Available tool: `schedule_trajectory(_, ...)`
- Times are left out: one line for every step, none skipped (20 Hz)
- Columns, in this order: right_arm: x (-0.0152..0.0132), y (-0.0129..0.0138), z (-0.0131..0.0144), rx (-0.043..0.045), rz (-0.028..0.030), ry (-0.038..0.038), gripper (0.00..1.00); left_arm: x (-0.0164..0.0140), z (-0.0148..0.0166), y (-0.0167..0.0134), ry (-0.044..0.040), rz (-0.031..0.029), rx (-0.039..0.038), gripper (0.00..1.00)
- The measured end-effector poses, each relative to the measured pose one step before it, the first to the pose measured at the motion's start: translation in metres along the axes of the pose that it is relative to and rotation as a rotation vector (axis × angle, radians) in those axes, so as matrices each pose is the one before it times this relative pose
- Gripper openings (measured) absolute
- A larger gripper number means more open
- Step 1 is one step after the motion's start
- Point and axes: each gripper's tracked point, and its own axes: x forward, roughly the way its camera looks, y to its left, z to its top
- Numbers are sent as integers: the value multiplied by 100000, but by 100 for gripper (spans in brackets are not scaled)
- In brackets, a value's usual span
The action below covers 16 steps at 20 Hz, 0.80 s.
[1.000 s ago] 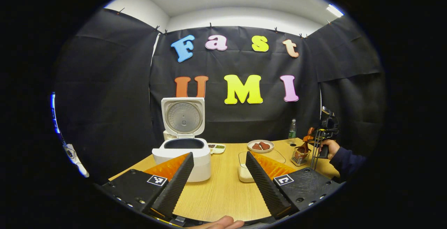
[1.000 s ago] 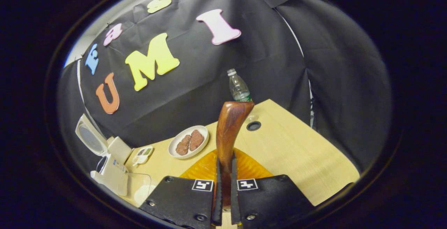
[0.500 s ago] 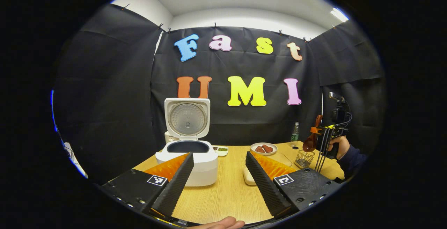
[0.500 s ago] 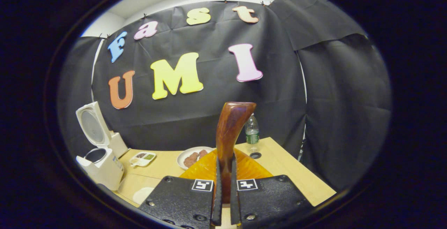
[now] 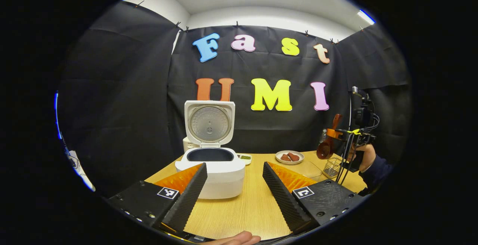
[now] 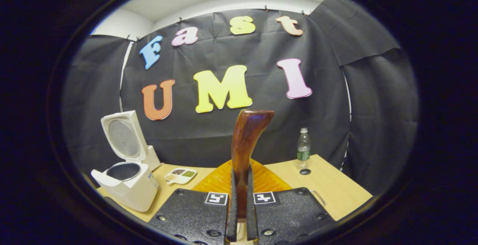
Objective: Close the left gripper, press the button to open the rice cooker; take a wooden spoon from the chopstick holder with the right hand, scoop a spoonful of rice and pour it into the rice cooker, then put the wooden spoon back into the chopstick holder.
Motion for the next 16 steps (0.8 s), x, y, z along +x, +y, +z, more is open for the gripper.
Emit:
schedule_trajectory(242, 1070, -737, -755, 1370, 1432, 11, 80, -50, 417, 124, 577, -746, 95)
schedule_trajectory(211, 949, -773, -595, 846, 1204, 11, -61, 68, 310, -143, 278, -709, 95)
schedule_trajectory(330, 708, -886, -719, 377, 1091, 11, 51, -67, 148, -51, 347, -603, 95)
schedule_trajectory(290, 796, -713, -500, 267, 678, 11, 34, -28, 267, -41, 277, -527, 95)
schedule_trajectory(357, 740, -834, -534, -465, 1305, 12, 37, -241, 333, 441, 259, -535, 94)
schedule_trajectory(295, 862, -751, -382, 429, 1618, 12, 77, -148, 237, 534, 325, -409, 94)
schedule_trajectory(325, 1273, -728, 0, 1701, 1101, 12, 138, -302, 242, 878, 421, -230, 92)
schedule_trajectory(338, 1126, -670, -273, 1382, 1061, 12, 154, -187, 343, 888, 762, -282, 92)
schedule_trajectory(339, 976, -839, -736, 1150, 1213, 12, 64, -172, 259, 956, 563, -294, 92)
schedule_trajectory(321, 879, -969, -890, 1139, 1528, 11, 126, 25, 273, 585, 409, -248, 92)
schedule_trajectory(485, 784, -1064, -1663, 1120, 2000, 11, 56, 30, 224, 163, 626, -155, 92)
schedule_trajectory(513, 636, -1214, -1657, 205, 2557, 11, 50, 103, 143, -227, 540, 13, 92)
schedule_trajectory(578, 450, -1405, -704, 271, 2982, 14, 25, 190, 131, -298, 55, -83, 92)
schedule_trajectory(408, 454, -1170, -616, 595, 2202, 12, 33, 24, -118, -122, -423, -170, 92)
schedule_trajectory(88, 171, -333, -104, 58, 282, 12, 82, -106, 62, 58, -249, -150, 92)
schedule_trajectory(123, -38, 24, 1701, 545, 688, 12, 32, -99, -67, 204, -283, -1, 92)
